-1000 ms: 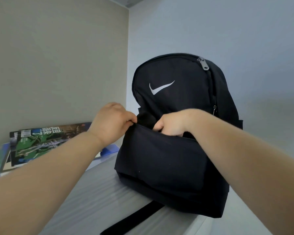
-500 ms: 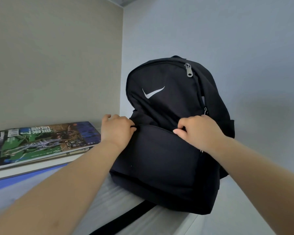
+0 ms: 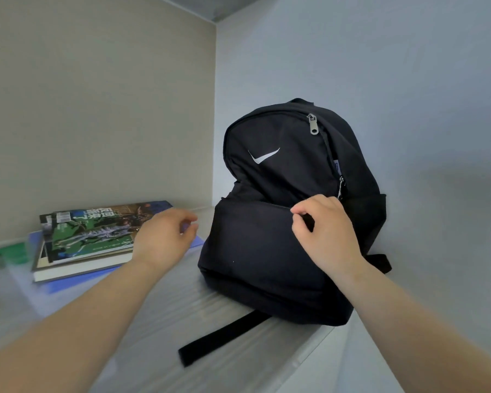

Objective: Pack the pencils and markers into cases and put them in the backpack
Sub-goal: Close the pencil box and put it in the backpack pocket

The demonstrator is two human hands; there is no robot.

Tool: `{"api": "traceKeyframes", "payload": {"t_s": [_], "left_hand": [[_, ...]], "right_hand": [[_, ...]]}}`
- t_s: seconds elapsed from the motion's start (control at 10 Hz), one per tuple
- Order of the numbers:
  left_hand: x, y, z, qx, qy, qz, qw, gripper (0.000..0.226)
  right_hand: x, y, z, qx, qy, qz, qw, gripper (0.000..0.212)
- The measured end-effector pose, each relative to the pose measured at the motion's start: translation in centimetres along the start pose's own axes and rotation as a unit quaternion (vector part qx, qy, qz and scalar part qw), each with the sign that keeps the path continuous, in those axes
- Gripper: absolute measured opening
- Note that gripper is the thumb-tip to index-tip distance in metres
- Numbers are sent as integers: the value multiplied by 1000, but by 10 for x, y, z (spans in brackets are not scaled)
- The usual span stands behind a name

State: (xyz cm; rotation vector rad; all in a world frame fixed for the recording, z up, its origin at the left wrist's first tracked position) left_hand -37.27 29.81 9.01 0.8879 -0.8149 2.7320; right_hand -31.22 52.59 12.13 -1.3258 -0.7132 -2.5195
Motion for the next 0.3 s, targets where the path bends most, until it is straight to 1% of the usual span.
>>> {"api": "traceKeyframes", "payload": {"t_s": [0.1,0.2,0.3], "left_hand": [[-48,32,18,20,39,41,998,17],[-98,75,23,41,111,95,988,13],[-125,104,31,47,144,135,979,16]], "right_hand": [[-39,25,-12,56,21,-3,998,21],[-84,49,-43,103,110,-35,988,25],[-120,69,-74,81,194,-53,976,23]]}}
Point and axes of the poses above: each hand's wrist, its own x-axis towards the middle knuckle, its own z-axis out of the back of the hand, y = z × x, the point moved 5 cm from there along x, towards the middle knuckle, and after that the axes turned 6 degrees about x, right-handed, at the moved point
